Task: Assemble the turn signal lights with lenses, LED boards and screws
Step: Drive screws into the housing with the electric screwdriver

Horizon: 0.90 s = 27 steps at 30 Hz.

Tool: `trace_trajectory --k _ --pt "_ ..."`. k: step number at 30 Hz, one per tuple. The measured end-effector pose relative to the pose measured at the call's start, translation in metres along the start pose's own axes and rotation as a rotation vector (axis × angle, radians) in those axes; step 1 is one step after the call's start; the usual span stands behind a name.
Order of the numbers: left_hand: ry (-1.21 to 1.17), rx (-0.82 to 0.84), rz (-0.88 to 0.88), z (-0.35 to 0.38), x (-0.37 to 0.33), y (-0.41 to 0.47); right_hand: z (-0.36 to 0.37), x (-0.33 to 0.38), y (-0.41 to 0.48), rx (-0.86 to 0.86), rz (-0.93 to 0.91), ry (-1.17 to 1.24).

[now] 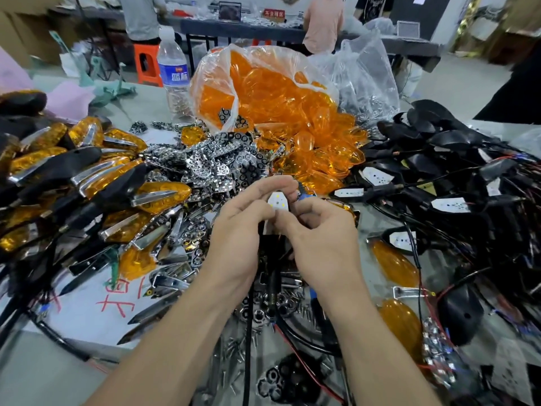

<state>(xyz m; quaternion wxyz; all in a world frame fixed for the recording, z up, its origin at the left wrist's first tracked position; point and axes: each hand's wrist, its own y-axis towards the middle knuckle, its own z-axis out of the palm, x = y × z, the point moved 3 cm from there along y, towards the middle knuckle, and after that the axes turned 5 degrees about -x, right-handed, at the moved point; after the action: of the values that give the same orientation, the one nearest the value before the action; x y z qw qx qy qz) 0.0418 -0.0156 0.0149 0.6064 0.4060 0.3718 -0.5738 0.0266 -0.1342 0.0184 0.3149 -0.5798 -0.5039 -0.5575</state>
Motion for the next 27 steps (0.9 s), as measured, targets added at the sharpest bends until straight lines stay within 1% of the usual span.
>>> trace_trajectory --k 4,8,12,15,18,20,22,25,27 --pt "0.091 0.021 -0.004 0.004 -0.003 -0.003 -0.001 -0.005 0.0 -0.041 -0.003 0.103" --pt "0.195 -0.002 -0.07 0.0 -0.003 -0.003 -0.003 -0.005 0.0 -0.01 -0.012 0.164" --pt "0.204 -0.07 -0.061 -0.002 -0.005 -0.002 -0.003 0.001 -0.005 -0.015 -0.037 0.072" --pt "0.154 -0.158 -0.036 -0.003 -0.006 -0.003 0.0 0.006 -0.012 -0.035 -0.072 -0.104" --pt "0.135 -0.192 0.038 -0.002 -0.01 -0.007 0.006 0.007 -0.019 -0.022 -0.078 -0.185" --pt "0.118 -0.201 0.083 -0.002 -0.014 -0.007 0.012 0.005 -0.02 0.041 -0.034 -0.094" --pt "0.101 -0.167 0.055 -0.003 -0.016 -0.006 0.016 0.004 -0.021 0.089 0.027 0.04" --pt "0.111 -0.085 -0.063 -0.004 -0.018 -0.006 0.015 0.002 -0.019 0.036 0.084 0.17" --pt "0.102 -0.064 -0.094 -0.008 -0.019 -0.005 0.016 0.001 -0.018 0.035 0.129 0.217"
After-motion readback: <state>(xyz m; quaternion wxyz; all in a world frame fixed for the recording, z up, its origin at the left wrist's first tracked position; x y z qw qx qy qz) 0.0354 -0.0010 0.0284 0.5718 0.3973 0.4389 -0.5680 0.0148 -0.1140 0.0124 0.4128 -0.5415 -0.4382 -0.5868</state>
